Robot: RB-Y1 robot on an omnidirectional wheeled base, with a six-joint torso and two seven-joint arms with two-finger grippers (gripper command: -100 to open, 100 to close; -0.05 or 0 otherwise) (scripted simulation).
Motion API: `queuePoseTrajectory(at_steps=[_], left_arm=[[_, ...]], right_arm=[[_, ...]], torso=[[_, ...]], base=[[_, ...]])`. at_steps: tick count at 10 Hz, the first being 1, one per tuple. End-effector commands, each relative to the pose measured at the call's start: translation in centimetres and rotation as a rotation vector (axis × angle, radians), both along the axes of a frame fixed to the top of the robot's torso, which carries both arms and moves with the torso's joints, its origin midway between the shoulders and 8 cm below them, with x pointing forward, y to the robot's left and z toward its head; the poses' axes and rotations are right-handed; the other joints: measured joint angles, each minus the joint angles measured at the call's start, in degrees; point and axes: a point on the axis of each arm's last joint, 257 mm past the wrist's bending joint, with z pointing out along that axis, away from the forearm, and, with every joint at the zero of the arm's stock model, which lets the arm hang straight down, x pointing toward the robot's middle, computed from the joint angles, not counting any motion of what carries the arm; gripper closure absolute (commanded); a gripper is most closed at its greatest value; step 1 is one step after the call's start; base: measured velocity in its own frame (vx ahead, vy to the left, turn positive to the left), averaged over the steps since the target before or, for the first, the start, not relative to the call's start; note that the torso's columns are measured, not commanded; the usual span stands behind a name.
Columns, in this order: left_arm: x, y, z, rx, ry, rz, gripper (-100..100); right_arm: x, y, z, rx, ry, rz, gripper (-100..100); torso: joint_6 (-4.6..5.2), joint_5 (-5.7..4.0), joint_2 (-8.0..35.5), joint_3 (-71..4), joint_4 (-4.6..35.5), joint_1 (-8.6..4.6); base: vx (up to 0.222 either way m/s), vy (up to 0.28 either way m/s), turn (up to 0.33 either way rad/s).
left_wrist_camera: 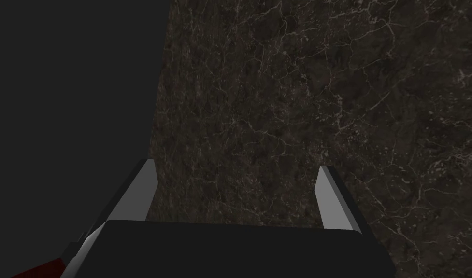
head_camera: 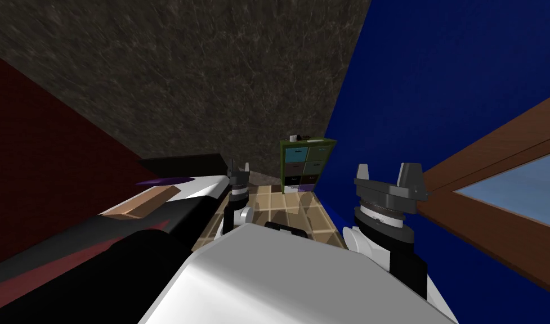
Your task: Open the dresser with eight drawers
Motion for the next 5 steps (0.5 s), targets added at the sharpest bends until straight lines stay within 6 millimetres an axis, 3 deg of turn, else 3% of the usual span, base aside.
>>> queuePoseTrajectory(at_steps=[1,2,3,5], left_arm=[[0.0,0.0,0.0,0.0,0.0,0.0,0],[0.0,0.0,0.0,0.0,0.0,0.0,0],[0.0,0.0,0.0,0.0,0.0,0.0,0],[0.0,0.0,0.0,0.0,0.001,0.0,0]], right_arm=[[0.0,0.0,0.0,0.0,0.0,0.0,0],[0.0,0.0,0.0,0.0,0.0,0.0,0],[0.3,0.7,-0.1,-0.071,0.012,-0.018,-100],[0.5,1.3,-0.3,-0.159,0.024,-0.057,-100]], torso=[[0.0,0.0,4.23,-8.46,4.23,0.0],[0.0,0.0,8.46,-16.91,8.46,0.0],[0.0,0.0,12.69,-25.38,12.69,0.0],[0.0,0.04,15.03,-30.52,15.1,0.11]], base=[[0.0,0.0,0.0],[0.0,0.0,0.0],[0.03,0.025,-0.036],[0.064,0.049,-0.048]])
